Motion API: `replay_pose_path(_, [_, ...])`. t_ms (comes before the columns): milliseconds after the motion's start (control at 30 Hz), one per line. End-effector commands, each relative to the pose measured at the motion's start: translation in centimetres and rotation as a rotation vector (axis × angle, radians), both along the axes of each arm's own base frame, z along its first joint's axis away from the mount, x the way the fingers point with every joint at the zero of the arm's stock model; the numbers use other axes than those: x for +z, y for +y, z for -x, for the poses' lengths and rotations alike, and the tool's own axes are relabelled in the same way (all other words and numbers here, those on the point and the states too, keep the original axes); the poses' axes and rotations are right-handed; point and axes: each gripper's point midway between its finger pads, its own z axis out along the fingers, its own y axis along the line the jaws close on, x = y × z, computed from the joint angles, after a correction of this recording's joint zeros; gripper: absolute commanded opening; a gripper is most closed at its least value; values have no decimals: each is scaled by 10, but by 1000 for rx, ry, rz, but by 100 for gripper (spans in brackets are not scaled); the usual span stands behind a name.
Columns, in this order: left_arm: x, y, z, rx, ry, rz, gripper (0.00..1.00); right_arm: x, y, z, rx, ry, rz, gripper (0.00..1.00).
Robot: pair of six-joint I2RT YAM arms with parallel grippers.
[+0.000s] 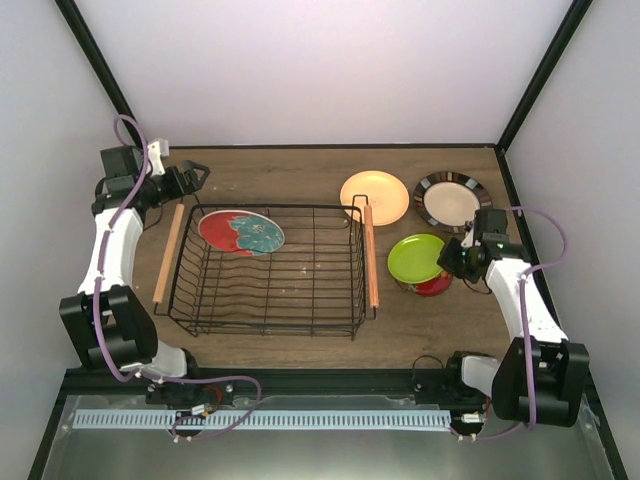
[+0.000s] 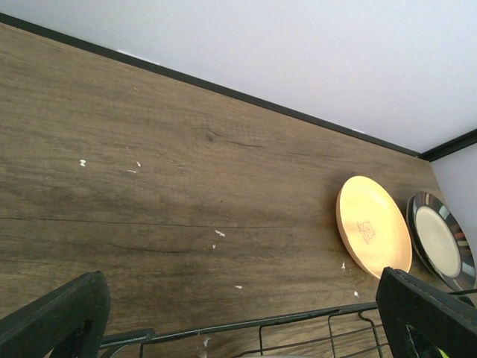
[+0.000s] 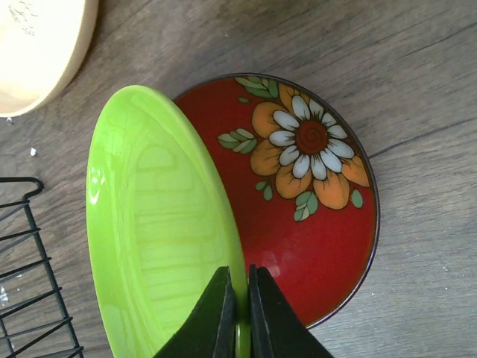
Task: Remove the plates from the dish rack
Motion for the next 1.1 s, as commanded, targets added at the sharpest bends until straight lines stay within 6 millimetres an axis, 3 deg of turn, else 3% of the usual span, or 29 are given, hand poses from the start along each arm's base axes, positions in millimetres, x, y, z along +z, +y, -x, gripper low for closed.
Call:
replay_pose_path(0, [2,-6,-2,-26,-4,0,100,0,-6,-12,-30,-45,7,1])
replay_pose_path(233, [4,-7,1,-29,-9,-12,100,-24,-11,-19,-50,1,18,1])
replay_pose_path(400, [3,-6,4,-26,-8,-17,100,-43,-16,-11,-56,49,42,2])
replay_pose_path(700, [2,-7,3,-29,-5,-10,100,-58,-26,4,-77,114,89,26])
replay_pose_path(767, [1,-7,2,-28,-5,-8,100,-58,-29,5,-83,118,104,37])
replay_pose_path(933, [0,-8,2,-32,-3,-6,100,-53,-34,5,-94,119,134,48])
replay_pose_path(1000, [-1,-8,2,-31,-1,-4,100,-41,-35,0,-94,88,142,51])
replay_pose_path(1067, [-1,-8,2,-31,0,-4,100,-13,-35,-14,-77,7,146,53])
